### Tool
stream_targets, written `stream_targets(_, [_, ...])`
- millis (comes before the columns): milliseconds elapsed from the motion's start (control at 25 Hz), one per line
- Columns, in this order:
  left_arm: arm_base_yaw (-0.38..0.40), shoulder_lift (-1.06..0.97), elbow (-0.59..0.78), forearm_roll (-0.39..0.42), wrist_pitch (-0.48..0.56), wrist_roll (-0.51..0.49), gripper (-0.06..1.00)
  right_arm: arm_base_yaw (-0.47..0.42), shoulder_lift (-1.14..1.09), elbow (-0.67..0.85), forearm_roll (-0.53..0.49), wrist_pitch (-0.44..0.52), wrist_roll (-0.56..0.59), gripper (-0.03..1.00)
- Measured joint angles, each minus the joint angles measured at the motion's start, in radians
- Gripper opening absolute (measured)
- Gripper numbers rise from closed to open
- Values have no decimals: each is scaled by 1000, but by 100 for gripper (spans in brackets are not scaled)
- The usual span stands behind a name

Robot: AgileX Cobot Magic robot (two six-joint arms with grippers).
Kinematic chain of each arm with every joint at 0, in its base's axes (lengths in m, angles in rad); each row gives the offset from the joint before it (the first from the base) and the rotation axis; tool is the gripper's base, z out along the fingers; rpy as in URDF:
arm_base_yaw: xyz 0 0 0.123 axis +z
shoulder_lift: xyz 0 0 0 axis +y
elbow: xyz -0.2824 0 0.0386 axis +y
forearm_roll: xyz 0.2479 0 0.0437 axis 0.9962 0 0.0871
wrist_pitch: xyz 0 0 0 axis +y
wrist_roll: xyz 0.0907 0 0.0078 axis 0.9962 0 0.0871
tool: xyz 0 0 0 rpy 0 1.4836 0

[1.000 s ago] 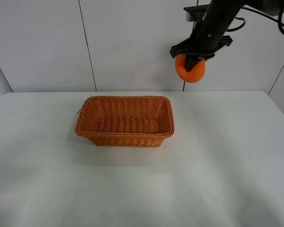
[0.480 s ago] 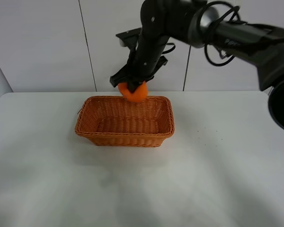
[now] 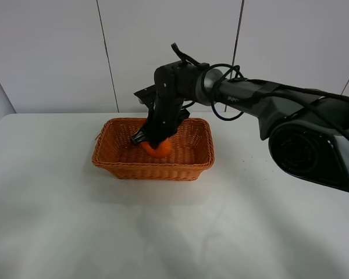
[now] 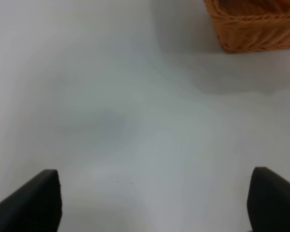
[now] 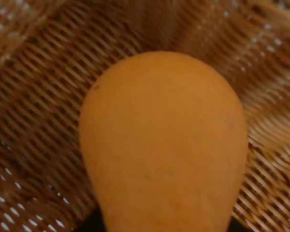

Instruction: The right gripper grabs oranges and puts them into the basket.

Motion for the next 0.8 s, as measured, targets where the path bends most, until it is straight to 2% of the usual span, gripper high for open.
stream_targets(160, [0, 0, 0, 0, 0, 0, 88, 0, -3, -2, 6, 19, -4, 56])
stream_targets(240, [0, 0, 0, 0, 0, 0, 88, 0, -5, -4, 7, 44, -11, 65])
stream_targets(480, [0, 0, 0, 0, 0, 0, 88, 0, -46, -25, 7, 106, -14, 69])
stream_targets(640, [0, 0, 0, 0, 0, 0, 88, -8, -72, -133, 6, 215, -14, 69])
stream_targets(800, [0, 0, 0, 0, 0, 0, 88, -35, -103, -197, 6, 237, -2, 69])
